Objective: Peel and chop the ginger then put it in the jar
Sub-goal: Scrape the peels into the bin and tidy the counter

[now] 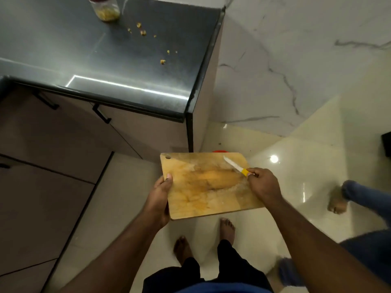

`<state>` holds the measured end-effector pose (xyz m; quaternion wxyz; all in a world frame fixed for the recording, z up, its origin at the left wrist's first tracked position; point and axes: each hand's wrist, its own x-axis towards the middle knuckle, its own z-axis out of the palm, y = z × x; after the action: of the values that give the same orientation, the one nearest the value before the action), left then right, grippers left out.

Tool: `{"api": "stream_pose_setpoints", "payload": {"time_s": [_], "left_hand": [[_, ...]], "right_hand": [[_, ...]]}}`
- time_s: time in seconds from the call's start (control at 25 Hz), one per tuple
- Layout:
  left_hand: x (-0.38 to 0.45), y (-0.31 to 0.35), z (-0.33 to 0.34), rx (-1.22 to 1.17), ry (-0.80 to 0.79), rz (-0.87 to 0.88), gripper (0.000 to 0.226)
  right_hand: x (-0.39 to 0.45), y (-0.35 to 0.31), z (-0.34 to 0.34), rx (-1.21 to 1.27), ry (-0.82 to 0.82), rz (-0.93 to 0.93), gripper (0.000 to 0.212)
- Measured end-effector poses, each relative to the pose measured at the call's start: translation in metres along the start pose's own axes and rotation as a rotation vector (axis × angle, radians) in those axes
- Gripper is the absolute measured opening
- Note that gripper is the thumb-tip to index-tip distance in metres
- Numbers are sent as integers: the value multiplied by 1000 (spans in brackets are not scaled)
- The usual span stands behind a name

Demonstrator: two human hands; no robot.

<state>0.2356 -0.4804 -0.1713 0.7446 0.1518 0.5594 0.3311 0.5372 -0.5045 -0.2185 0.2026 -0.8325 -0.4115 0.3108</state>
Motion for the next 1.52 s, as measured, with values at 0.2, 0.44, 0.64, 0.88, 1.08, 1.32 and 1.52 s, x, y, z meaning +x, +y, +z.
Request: {"api": "stream_pose_setpoints", "payload": {"time_s": [0.2, 0.44, 0.64, 0.88, 1.08, 1.32, 1.52], "left_hand": [[-27, 25, -10, 18, -180, 56, 42], [-37, 80, -14, 12, -284, 196, 46], [-28, 131, -35, 36, -250, 253, 45], [-4, 216, -63, 127, -140, 296, 37], [11, 282, -94, 305, 90, 353, 28], [43, 349, -144, 590, 351, 459, 20], [93, 419, -205, 733, 426, 507, 22]], "right_hand": [[-74, -21, -45, 140, 127, 1, 24], [-101, -83, -61, 219, 244, -84, 25], [-80, -143, -50, 242, 240, -188, 27], [-26, -218, -8, 219, 201, -337, 32], [5, -273, 34, 233, 87, -399, 37], [21, -333, 87, 188, -25, -437, 62], [39, -415, 144, 96, 28, -431, 40]]}}
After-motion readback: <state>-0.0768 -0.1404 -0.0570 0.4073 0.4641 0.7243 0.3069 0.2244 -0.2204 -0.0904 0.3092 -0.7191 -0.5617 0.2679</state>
